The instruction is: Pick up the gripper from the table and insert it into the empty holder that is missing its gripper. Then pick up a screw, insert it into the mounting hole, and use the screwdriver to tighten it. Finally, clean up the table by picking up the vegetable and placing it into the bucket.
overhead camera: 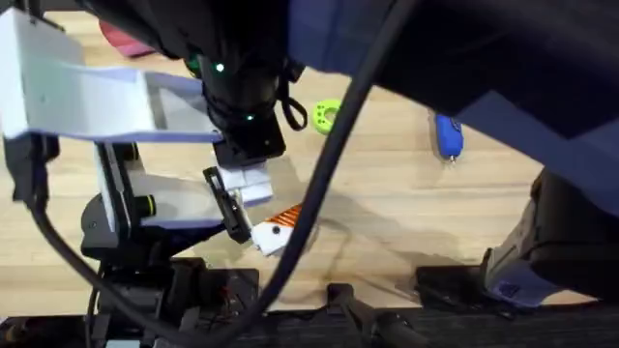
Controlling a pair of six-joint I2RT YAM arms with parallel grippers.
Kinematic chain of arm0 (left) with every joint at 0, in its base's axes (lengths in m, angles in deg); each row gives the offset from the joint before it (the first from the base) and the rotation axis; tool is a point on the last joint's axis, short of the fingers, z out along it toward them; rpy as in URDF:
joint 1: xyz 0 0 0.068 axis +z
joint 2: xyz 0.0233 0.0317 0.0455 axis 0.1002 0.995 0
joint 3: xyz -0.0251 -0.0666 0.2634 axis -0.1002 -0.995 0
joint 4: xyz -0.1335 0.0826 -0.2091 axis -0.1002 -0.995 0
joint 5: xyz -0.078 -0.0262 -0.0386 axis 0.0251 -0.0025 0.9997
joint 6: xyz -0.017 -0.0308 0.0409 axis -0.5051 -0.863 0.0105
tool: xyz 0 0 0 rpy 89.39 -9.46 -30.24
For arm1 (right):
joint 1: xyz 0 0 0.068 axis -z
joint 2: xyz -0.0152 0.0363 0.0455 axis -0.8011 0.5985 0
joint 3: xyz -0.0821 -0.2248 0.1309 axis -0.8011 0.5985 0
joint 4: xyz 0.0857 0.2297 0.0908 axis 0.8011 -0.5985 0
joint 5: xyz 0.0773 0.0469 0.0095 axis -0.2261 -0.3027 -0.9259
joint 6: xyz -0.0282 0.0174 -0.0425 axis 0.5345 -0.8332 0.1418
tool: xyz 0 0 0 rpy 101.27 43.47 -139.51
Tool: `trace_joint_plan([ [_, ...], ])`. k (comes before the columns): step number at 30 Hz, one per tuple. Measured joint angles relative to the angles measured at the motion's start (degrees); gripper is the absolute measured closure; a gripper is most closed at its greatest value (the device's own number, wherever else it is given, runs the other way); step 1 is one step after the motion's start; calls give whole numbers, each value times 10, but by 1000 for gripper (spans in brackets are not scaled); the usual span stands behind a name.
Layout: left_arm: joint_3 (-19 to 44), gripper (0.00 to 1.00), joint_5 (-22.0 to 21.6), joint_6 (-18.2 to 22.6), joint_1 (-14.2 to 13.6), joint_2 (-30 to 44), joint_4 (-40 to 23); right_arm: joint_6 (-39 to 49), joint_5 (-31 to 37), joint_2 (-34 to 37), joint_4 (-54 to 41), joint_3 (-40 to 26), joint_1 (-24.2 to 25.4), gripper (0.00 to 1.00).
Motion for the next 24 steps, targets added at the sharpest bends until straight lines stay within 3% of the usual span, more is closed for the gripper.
trace_joint_plan([
  [12,0,15,0,0,0,0,0,-81,0,-80,-13,0,47,10],
  [24,0,15,0,0,0,0,0,-215,0,-153,-101,0,166,8],
])
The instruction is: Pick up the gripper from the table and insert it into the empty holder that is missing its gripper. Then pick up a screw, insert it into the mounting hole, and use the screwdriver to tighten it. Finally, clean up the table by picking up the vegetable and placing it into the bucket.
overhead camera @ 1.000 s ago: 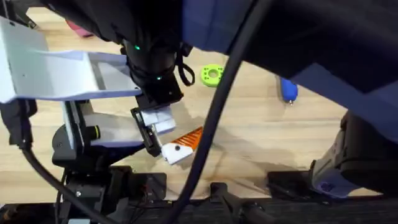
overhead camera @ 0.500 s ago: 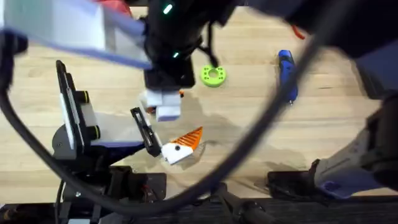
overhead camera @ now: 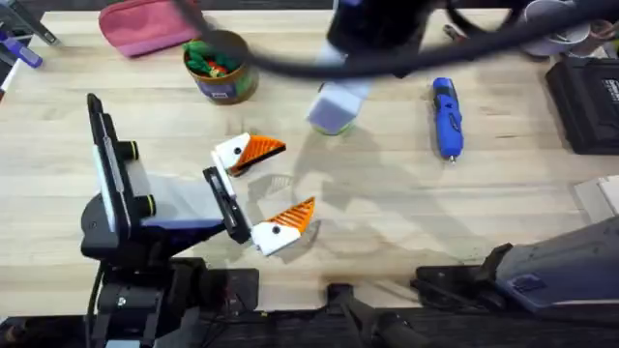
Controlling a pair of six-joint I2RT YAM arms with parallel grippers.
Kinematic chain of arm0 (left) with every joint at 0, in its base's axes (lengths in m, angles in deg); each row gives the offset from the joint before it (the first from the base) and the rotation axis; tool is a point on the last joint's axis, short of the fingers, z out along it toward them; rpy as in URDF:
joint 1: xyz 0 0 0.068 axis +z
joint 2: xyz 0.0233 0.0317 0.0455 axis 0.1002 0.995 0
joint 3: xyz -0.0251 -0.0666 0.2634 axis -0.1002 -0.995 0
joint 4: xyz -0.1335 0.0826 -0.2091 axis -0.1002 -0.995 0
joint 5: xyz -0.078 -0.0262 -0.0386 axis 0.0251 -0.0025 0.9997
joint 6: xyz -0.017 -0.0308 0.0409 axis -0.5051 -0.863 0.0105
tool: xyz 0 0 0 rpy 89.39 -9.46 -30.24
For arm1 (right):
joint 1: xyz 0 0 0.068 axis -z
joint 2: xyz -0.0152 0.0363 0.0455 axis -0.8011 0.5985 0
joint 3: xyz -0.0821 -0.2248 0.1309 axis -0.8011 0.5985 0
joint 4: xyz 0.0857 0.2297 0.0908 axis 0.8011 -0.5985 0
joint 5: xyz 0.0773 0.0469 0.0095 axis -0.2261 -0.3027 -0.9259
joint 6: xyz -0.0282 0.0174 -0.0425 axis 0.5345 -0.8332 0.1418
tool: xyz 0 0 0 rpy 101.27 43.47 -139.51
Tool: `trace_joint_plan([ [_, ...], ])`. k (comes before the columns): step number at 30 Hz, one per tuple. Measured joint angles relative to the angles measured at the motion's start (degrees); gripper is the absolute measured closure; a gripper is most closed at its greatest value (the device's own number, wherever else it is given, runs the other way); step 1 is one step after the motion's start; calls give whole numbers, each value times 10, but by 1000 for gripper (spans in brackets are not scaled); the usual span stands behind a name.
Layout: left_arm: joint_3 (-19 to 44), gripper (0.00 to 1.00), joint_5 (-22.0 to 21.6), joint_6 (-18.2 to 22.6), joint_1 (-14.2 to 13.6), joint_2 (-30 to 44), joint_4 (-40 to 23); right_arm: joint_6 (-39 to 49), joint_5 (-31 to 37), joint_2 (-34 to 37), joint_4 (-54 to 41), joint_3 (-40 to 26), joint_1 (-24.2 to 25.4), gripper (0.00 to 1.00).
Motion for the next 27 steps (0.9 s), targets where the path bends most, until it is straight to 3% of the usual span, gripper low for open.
trace_joint_plan([
  [3,0,15,0,0,0,0,0,-21,-3,-18,1,20,21,8],
  [9,0,15,0,0,0,0,0,-75,-6,-96,54,141,78,8],
  [18,0,16,0,0,0,0,0,-224,51,-203,103,319,232,8],
  [27,0,16,0,0,0,0,0,-292,81,-206,120,341,376,8],
])
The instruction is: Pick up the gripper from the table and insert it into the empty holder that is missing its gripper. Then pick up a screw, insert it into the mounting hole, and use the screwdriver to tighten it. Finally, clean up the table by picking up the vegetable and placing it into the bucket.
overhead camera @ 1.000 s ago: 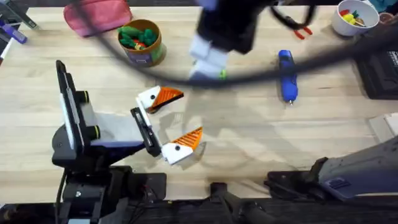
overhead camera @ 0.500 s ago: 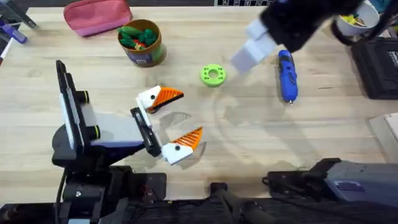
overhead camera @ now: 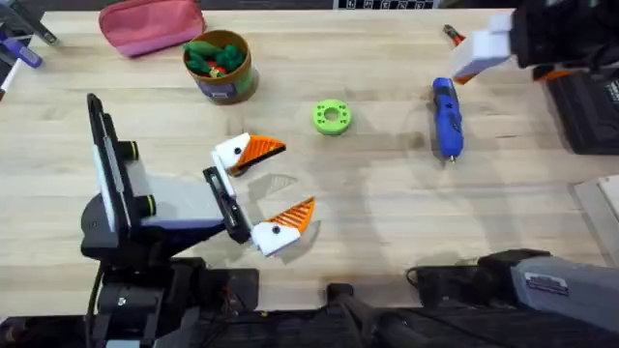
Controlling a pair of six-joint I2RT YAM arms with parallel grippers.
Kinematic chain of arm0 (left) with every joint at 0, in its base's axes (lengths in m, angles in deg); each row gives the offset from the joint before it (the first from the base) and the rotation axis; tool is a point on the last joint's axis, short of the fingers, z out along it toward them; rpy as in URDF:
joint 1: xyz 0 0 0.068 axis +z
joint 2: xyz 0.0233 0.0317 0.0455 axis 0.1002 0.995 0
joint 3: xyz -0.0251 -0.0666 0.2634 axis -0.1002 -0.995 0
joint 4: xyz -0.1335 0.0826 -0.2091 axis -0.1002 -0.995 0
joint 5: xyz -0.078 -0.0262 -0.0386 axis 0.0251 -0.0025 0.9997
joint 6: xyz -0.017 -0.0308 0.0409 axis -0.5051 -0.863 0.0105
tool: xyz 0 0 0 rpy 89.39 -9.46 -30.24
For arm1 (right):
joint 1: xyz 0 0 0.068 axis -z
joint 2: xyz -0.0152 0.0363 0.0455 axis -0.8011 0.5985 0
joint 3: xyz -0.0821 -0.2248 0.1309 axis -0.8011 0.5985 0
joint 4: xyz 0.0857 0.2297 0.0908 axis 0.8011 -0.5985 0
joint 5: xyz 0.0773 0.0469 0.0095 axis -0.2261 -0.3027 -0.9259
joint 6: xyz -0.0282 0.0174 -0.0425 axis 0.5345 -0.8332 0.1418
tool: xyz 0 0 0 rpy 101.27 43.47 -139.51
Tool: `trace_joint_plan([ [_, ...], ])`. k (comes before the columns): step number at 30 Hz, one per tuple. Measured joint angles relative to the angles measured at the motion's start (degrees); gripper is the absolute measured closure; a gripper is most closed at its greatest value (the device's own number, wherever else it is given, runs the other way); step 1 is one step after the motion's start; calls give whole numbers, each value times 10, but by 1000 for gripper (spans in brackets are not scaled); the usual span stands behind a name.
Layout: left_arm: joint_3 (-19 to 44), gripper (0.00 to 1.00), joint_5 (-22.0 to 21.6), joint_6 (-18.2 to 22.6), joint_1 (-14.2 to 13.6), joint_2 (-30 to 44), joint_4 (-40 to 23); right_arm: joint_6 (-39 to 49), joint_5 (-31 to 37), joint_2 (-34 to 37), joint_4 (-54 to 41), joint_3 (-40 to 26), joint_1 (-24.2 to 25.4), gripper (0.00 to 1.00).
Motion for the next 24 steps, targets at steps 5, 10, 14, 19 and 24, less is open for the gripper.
trace_joint_plan([
  [5,0,15,0,0,0,0,0,-10,2,0,6,0,33,7],
  [10,0,15,0,0,0,0,0,-11,2,0,6,0,36,7],
  [14,0,16,0,0,0,0,0,-13,2,3,5,0,36,7],
  [19,0,15,0,0,0,0,0,-13,2,18,4,0,36,7],
  [24,0,15,0,0,0,0,0,-13,2,22,3,1,36,7],
])
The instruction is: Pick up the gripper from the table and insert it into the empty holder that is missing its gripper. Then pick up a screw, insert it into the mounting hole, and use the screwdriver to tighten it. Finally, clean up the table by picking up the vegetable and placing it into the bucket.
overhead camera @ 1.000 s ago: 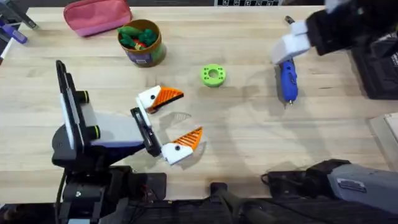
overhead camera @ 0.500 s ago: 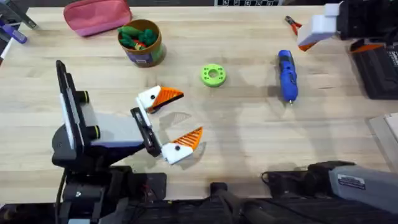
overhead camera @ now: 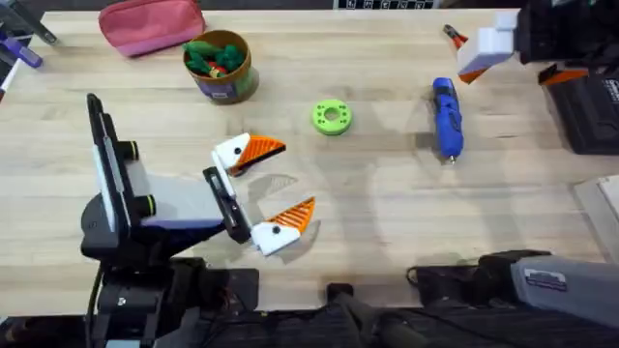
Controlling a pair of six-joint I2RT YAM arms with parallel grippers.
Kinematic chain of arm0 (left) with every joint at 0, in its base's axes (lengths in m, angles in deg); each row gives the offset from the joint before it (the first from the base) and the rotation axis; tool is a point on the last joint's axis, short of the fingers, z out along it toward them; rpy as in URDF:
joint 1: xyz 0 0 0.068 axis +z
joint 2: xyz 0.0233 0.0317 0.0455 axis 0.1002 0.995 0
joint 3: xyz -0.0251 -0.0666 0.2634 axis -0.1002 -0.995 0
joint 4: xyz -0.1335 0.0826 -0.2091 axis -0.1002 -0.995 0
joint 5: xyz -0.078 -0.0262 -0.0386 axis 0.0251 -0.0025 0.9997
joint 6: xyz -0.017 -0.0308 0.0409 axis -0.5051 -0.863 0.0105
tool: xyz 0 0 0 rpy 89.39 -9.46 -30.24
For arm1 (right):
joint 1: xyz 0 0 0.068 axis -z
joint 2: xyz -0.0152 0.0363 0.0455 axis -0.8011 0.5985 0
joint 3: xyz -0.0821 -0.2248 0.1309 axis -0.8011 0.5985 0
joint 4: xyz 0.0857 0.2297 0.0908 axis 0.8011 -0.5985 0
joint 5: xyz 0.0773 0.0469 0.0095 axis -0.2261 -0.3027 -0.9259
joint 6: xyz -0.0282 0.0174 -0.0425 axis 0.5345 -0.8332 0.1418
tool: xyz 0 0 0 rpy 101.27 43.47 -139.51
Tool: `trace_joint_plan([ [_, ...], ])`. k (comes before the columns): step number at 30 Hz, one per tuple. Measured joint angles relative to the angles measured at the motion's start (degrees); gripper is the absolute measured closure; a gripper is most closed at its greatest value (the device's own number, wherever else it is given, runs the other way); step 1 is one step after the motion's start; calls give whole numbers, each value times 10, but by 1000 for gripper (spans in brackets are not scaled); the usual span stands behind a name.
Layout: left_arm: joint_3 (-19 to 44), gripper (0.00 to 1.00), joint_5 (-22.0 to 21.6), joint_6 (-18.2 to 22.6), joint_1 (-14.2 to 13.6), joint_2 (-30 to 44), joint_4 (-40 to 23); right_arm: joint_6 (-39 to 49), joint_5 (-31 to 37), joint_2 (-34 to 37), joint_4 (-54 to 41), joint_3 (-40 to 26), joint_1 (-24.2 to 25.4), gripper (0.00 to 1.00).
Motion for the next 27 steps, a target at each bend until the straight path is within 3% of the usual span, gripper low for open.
trace_joint_plan([
  [10,0,29,0,-1,0,0,0,0,0,0,0,0,0,8],
  [15,0,766,0,0,0,0,0,0,0,0,0,0,0,8],
  [17,0,961,0,2,0,0,0,0,0,0,0,0,0,8],
  [27,0,988,0,2,0,0,0,0,0,0,-2,0,0,7],
])
